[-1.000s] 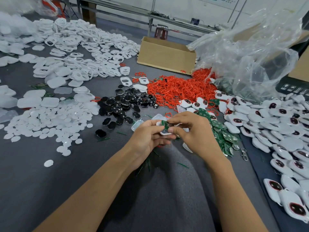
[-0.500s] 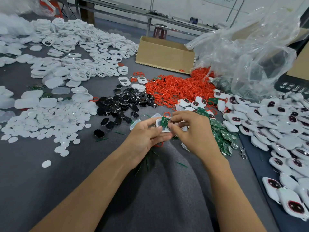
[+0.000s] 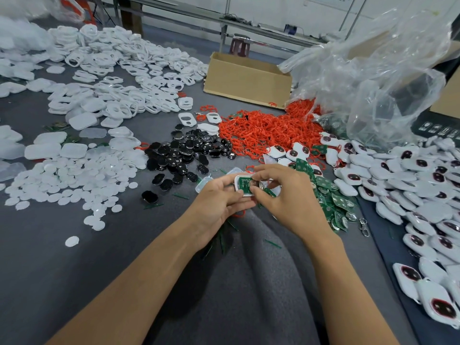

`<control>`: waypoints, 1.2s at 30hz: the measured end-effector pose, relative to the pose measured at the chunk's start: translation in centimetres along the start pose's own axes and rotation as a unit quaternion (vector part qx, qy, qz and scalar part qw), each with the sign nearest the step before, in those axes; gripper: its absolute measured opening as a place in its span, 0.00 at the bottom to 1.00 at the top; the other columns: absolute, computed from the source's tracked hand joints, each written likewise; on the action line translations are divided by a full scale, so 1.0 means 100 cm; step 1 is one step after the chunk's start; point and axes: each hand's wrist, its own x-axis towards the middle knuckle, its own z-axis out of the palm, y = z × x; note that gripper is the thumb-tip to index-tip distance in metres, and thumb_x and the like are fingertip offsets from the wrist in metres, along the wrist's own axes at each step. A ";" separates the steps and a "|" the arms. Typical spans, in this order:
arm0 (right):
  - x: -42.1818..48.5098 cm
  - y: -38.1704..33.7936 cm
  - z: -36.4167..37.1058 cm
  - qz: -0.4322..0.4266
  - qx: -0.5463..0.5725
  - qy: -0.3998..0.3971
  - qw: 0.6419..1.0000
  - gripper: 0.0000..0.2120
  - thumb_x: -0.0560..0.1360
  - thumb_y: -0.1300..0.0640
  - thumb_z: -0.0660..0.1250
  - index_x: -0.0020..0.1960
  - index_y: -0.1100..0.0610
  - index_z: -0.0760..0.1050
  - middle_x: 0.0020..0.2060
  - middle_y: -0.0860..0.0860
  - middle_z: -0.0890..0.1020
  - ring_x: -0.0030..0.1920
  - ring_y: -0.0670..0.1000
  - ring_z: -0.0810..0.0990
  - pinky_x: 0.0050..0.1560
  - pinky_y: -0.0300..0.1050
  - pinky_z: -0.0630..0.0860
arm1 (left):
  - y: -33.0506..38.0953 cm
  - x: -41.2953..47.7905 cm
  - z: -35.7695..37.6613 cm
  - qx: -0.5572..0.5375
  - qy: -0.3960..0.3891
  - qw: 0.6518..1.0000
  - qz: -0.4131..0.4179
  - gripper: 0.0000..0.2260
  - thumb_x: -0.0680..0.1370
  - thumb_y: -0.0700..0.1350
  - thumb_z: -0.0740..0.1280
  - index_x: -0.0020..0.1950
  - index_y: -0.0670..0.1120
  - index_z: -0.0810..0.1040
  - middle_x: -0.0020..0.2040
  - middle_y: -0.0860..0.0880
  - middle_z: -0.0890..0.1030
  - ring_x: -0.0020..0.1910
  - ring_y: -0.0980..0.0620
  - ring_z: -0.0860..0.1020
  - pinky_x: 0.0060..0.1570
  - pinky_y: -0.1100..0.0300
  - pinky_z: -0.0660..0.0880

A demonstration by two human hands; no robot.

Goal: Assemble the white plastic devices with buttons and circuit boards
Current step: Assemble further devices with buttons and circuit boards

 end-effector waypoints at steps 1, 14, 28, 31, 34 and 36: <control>0.000 0.000 0.000 -0.001 -0.001 -0.001 1.000 0.07 0.68 0.64 0.74 0.46 0.61 0.83 0.52 0.55 0.83 0.49 0.51 0.81 0.50 0.36 0.74 | 0.000 0.000 0.000 0.000 0.000 1.000 0.001 0.16 0.80 0.28 0.54 0.56 0.43 0.76 0.50 0.44 0.83 0.44 0.52 0.83 0.50 0.60 0.80; 0.000 0.002 0.004 -0.021 -0.015 0.004 1.000 0.08 0.67 0.63 0.74 0.46 0.61 0.82 0.50 0.54 0.84 0.51 0.53 0.81 0.53 0.52 0.78 | -0.001 0.000 0.000 0.010 0.002 1.000 0.008 0.17 0.79 0.27 0.54 0.55 0.43 0.77 0.49 0.45 0.84 0.44 0.53 0.84 0.46 0.62 0.81; 0.000 0.003 0.005 -0.015 -0.010 0.002 1.000 0.08 0.68 0.62 0.74 0.48 0.61 0.82 0.51 0.53 0.83 0.52 0.54 0.81 0.53 0.53 0.77 | -0.001 0.001 0.001 0.020 0.019 0.999 0.017 0.16 0.80 0.28 0.54 0.53 0.43 0.78 0.45 0.45 0.83 0.39 0.55 0.83 0.41 0.63 0.80; 0.000 0.003 0.006 -0.016 -0.008 0.002 1.000 0.08 0.68 0.62 0.74 0.48 0.61 0.82 0.51 0.53 0.83 0.52 0.54 0.81 0.53 0.54 0.77 | -0.001 0.001 0.001 0.023 0.021 0.999 0.017 0.16 0.79 0.28 0.54 0.53 0.43 0.78 0.46 0.45 0.83 0.38 0.55 0.83 0.40 0.64 0.80; 0.000 0.003 0.006 -0.017 -0.009 0.005 1.000 0.08 0.68 0.63 0.74 0.47 0.61 0.82 0.51 0.53 0.83 0.52 0.54 0.81 0.52 0.53 0.77 | -0.002 0.001 0.001 0.032 0.025 0.999 0.017 0.15 0.80 0.29 0.55 0.53 0.43 0.78 0.45 0.45 0.83 0.38 0.56 0.82 0.41 0.64 0.80; -0.001 0.003 0.007 -0.021 -0.010 0.008 1.000 0.08 0.68 0.63 0.74 0.47 0.61 0.82 0.50 0.54 0.84 0.51 0.54 0.81 0.51 0.53 0.78 | -0.002 0.001 0.001 0.050 0.033 0.998 0.019 0.15 0.80 0.30 0.56 0.52 0.45 0.78 0.44 0.46 0.83 0.38 0.56 0.82 0.43 0.63 0.80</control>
